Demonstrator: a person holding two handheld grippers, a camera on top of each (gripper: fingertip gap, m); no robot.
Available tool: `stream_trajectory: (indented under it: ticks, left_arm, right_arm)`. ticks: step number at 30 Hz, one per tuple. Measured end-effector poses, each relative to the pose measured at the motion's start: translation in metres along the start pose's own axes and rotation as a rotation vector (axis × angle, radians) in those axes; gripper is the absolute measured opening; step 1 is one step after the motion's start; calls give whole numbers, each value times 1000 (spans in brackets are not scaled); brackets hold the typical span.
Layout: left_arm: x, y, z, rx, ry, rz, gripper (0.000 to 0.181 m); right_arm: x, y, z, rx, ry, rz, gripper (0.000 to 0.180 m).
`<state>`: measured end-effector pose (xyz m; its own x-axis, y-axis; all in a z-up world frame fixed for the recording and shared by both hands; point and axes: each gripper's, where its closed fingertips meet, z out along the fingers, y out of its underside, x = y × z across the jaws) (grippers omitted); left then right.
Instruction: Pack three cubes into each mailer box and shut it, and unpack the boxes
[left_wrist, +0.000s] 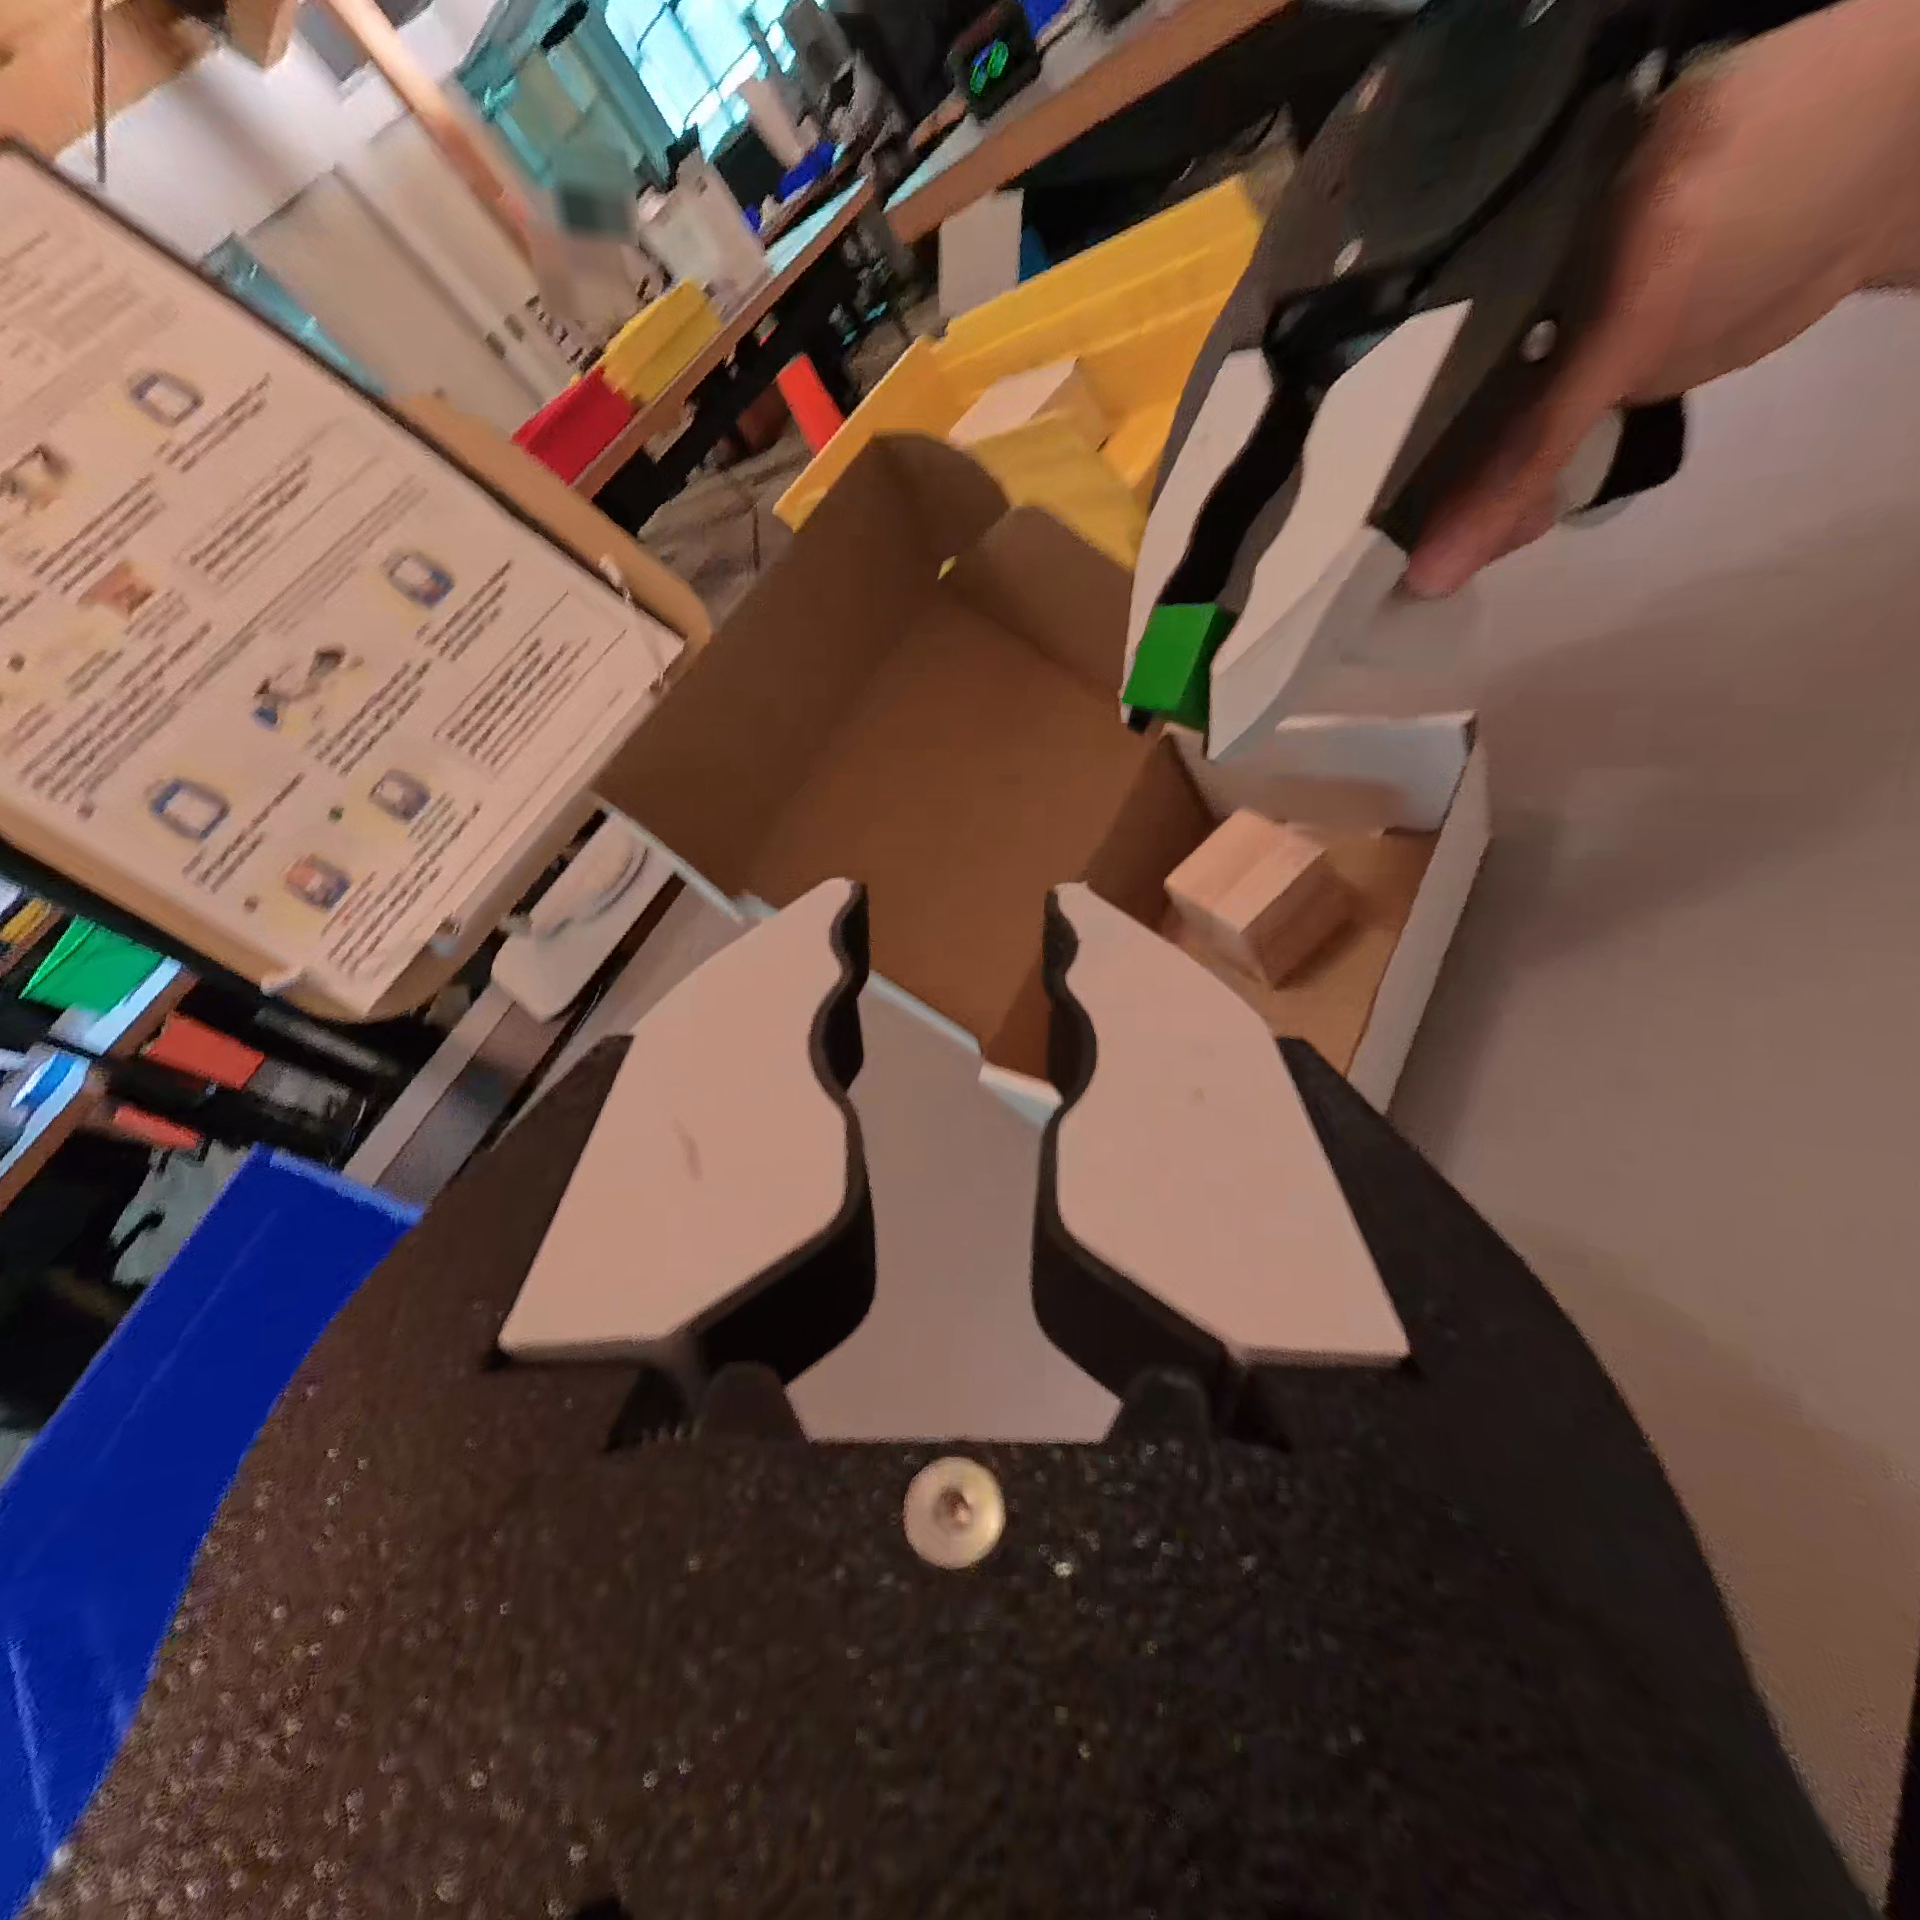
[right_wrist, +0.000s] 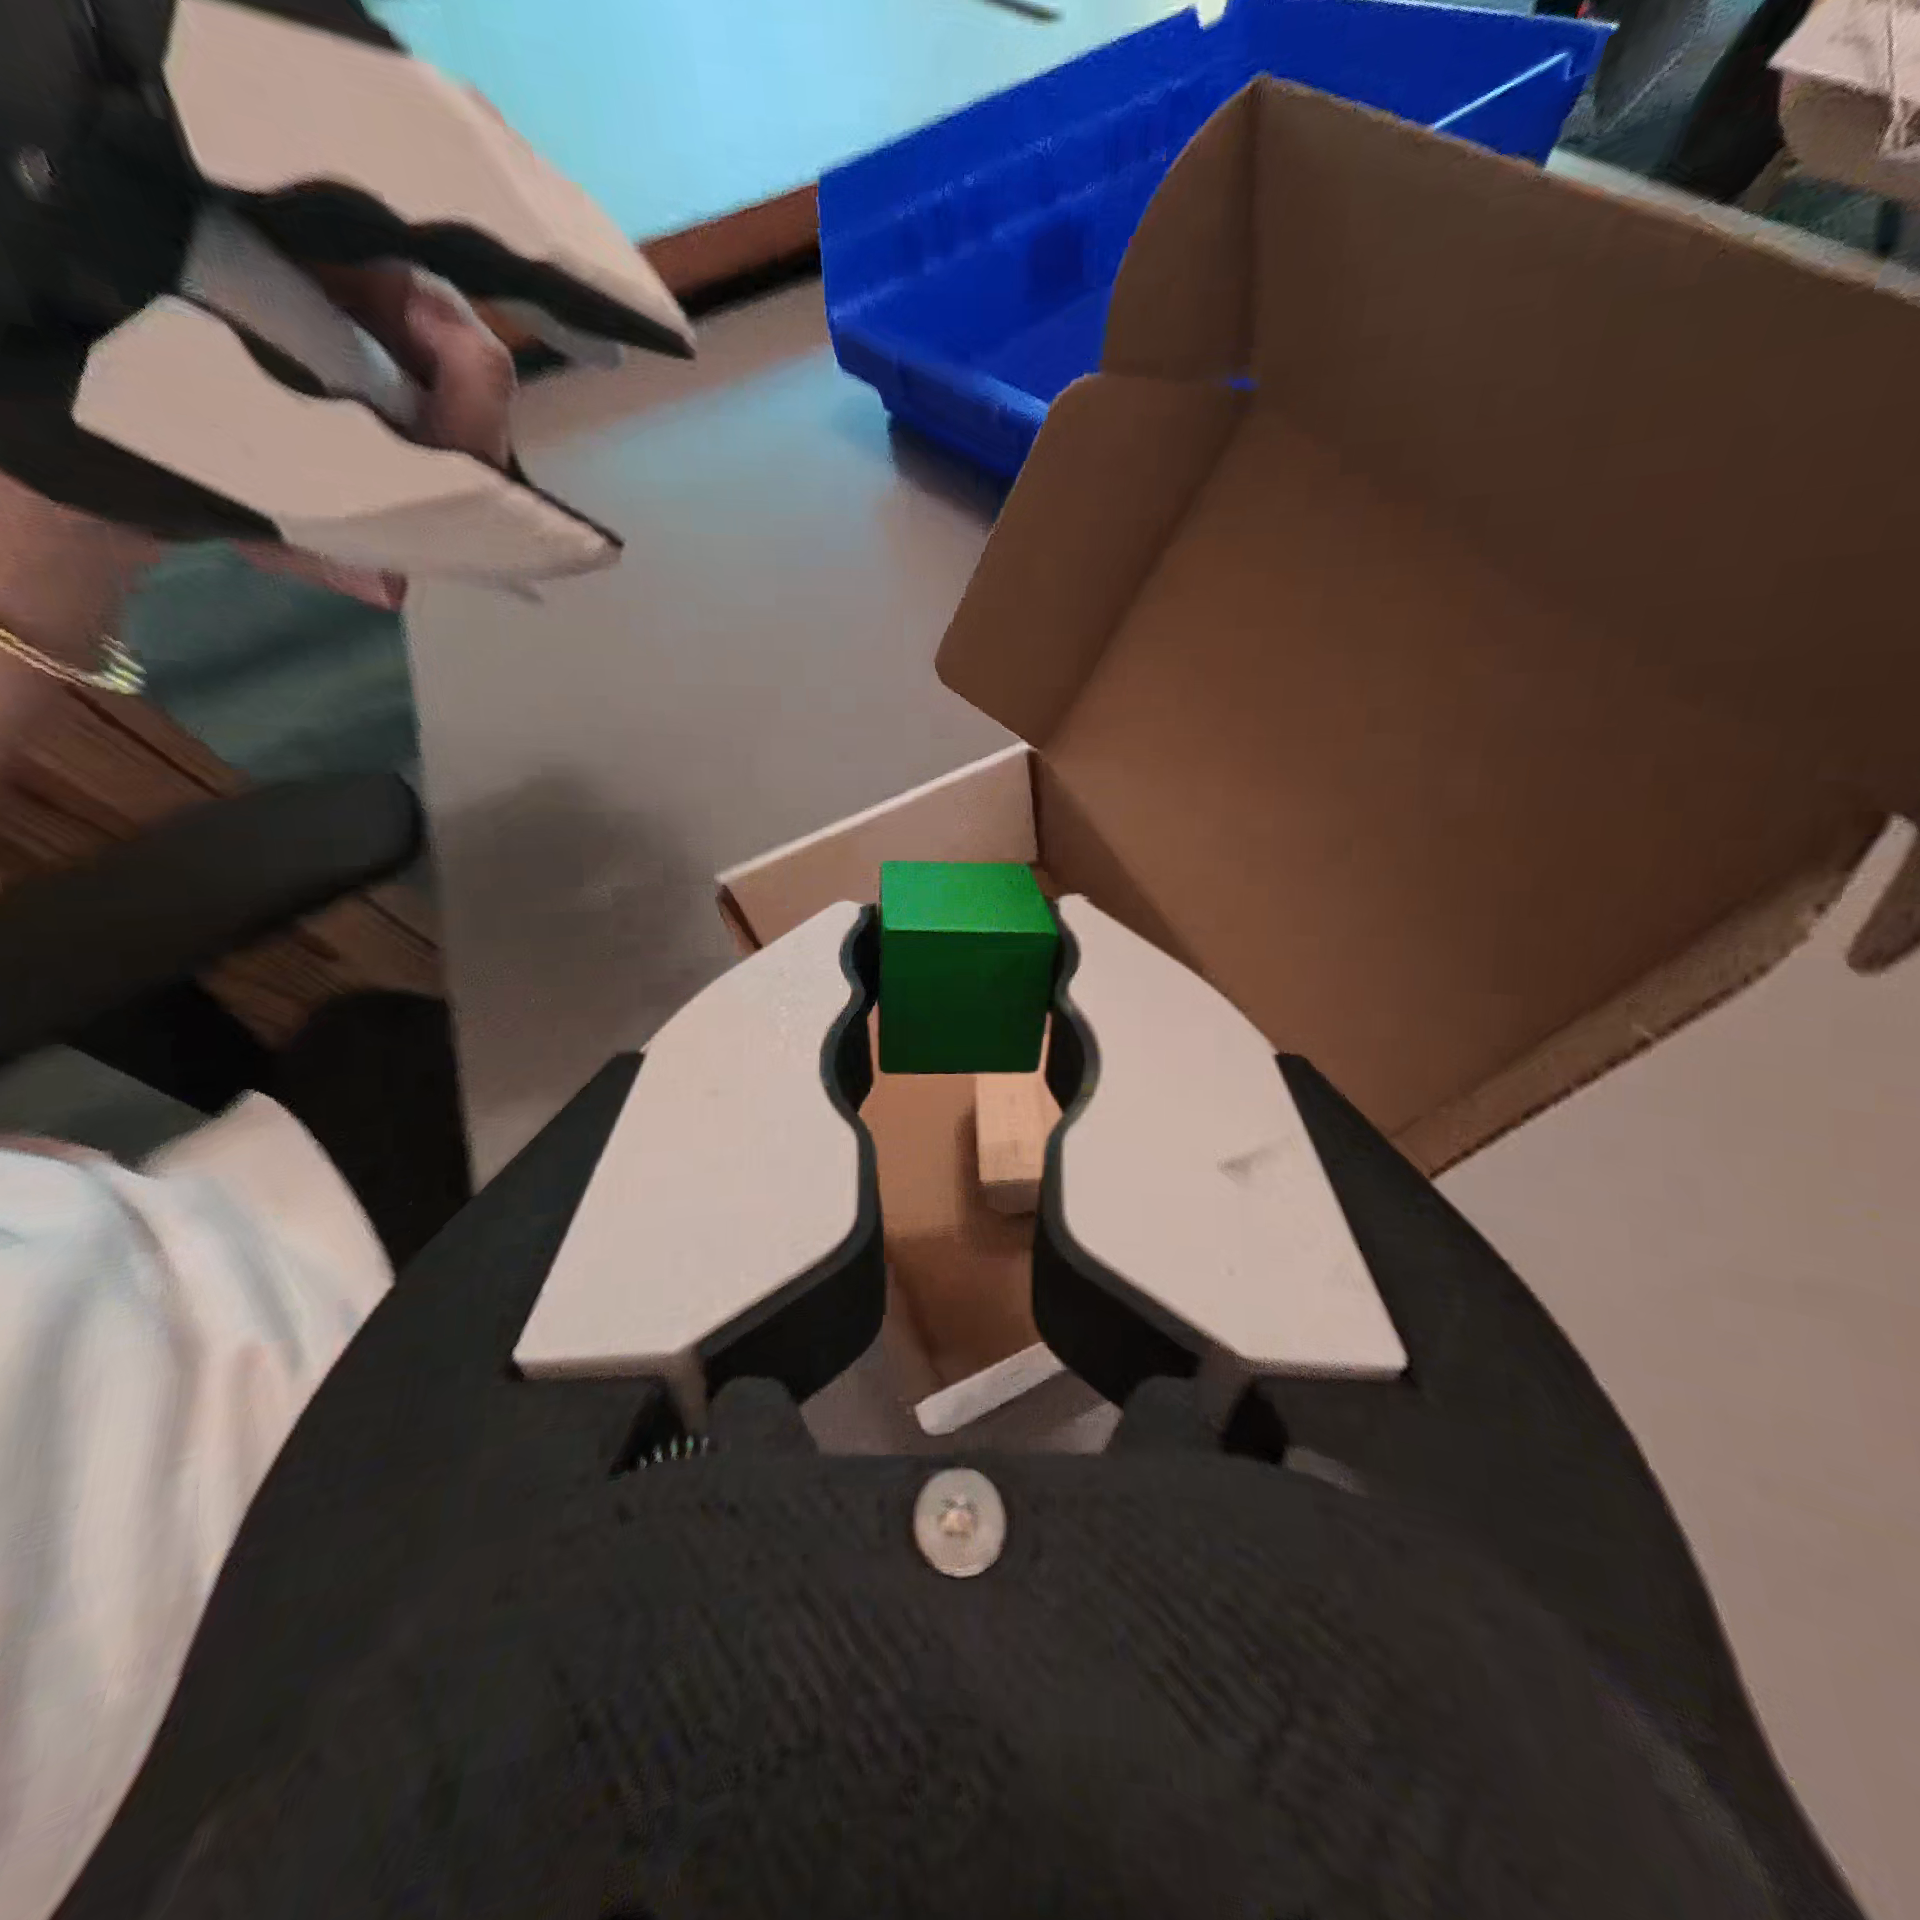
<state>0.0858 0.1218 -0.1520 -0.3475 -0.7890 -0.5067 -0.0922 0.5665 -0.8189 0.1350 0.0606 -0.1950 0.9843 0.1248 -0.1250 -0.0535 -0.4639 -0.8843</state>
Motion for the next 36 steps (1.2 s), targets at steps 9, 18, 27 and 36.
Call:
stream_trajectory:
  ticks: [9, 18, 27, 36]
  left_arm:
    - [-28, 52, -16, -126, -194, -212, 25]
    - [-128, 116, -50, -472, -369, -643, 37]
    - [-180, 191, -15, -1021, -98, -922, 64]
    - [-167, 253, 15, -1391, -11, -1045, 65]
  right_arm:
    - [-12, 29, 58, -169, 186, -405, 30]
    - [-18, 10, 45, -26, 145, -346, 61]
    - [-11, 5, 26, -30, 160, -386, 62]
    - [-12, 2, 18, -24, 151, -398, 65]
